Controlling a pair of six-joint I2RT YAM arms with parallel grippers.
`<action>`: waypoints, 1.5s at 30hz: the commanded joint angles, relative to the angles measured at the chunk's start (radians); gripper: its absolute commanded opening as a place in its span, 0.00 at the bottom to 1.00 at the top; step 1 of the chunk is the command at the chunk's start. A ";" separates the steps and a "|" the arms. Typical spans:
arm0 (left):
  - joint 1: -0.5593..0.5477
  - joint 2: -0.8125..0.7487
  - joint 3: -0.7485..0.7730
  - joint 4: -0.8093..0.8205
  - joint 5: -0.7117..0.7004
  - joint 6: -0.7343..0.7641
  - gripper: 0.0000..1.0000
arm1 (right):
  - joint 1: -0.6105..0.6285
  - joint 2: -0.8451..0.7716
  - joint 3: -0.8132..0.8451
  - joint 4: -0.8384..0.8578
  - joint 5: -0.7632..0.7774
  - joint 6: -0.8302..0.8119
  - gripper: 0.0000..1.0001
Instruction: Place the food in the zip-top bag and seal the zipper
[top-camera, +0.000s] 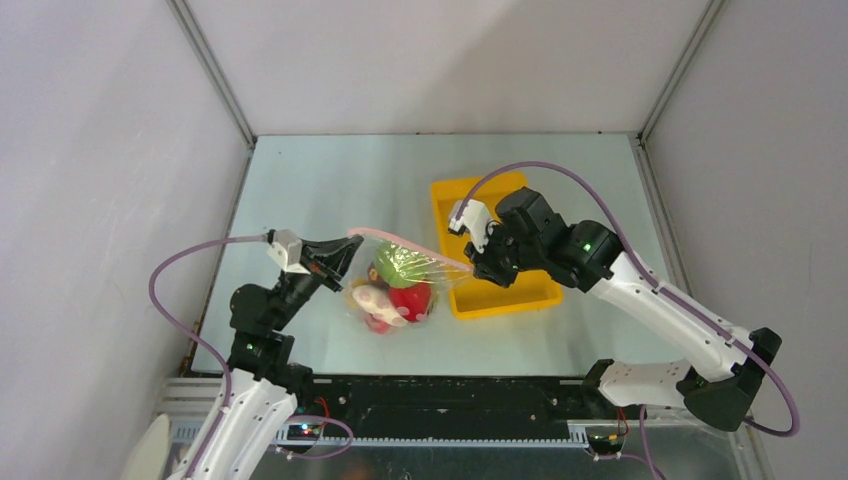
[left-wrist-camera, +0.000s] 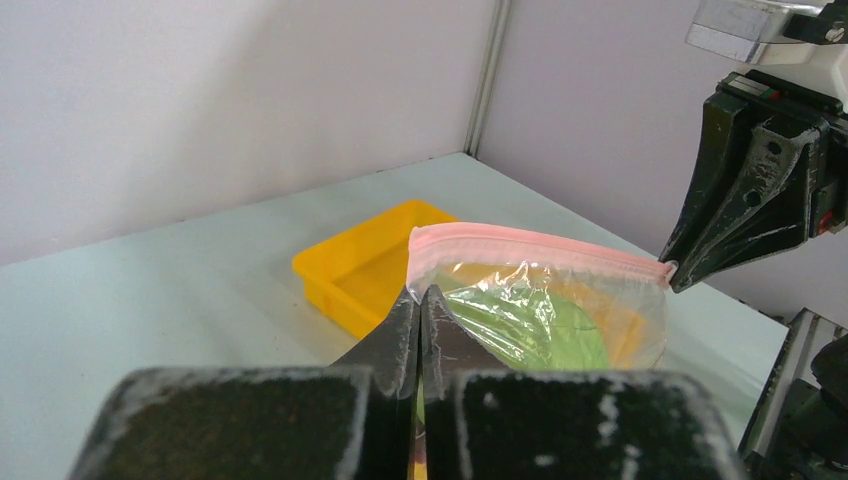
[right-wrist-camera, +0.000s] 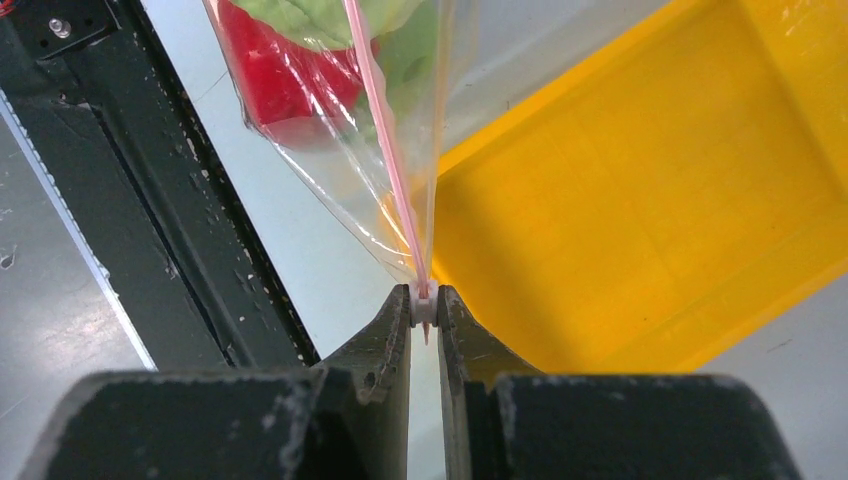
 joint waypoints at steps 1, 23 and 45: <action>0.017 -0.015 0.000 0.101 -0.076 0.024 0.00 | -0.013 -0.032 -0.011 0.014 -0.001 -0.011 0.02; 0.019 0.398 0.308 -0.107 -0.801 0.099 0.00 | -0.016 -0.397 -0.279 0.560 0.329 0.163 0.99; 0.200 1.008 0.821 -0.255 -1.050 0.309 0.05 | -0.033 -0.469 -0.335 0.571 0.383 0.137 0.99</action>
